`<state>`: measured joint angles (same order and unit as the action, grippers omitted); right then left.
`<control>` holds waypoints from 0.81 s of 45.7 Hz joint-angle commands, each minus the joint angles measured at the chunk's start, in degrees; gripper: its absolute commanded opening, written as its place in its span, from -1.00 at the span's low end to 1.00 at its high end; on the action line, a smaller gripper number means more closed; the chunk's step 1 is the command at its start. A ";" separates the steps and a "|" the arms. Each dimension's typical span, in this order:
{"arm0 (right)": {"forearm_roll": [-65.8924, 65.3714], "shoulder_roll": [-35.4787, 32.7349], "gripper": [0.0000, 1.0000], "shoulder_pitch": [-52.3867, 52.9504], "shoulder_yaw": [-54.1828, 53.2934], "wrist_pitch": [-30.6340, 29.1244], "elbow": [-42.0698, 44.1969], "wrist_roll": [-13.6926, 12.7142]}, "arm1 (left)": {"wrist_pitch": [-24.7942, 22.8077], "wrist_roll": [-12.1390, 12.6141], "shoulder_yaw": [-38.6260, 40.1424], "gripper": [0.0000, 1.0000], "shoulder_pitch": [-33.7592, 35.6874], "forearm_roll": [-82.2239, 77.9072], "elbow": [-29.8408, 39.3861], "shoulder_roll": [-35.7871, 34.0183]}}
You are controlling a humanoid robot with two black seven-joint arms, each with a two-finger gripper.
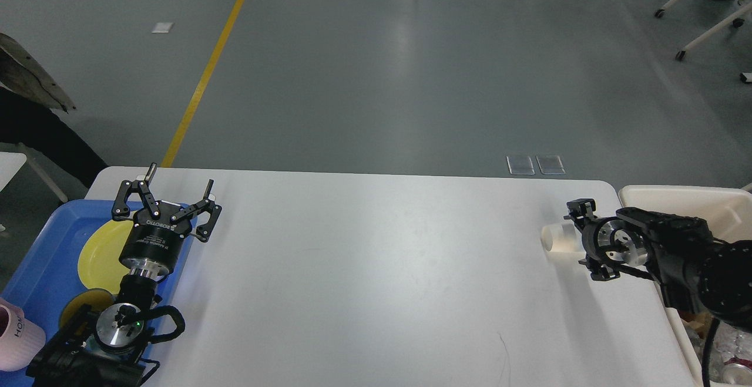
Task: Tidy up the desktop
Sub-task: 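Grasp the white paper cup with the right gripper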
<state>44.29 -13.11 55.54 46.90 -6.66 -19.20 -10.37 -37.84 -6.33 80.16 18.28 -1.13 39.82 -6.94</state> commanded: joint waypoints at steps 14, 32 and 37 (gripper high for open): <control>-0.96 0.90 0.87 -2.72 -7.17 0.77 5.23 0.18 | 0.04 0.00 0.00 0.93 0.00 -0.01 0.00 0.00; -1.40 2.30 0.87 -3.95 -7.17 2.08 5.41 0.35 | 0.04 0.00 0.00 0.93 0.00 -0.01 0.00 0.00; -1.40 2.39 0.87 -4.04 -7.17 2.87 5.41 0.44 | 0.04 0.00 0.00 0.93 0.00 -0.01 0.00 0.00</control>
<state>42.89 -10.87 51.60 39.72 -4.58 -13.79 -10.01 -37.80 -6.33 80.16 18.28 -1.13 39.81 -6.94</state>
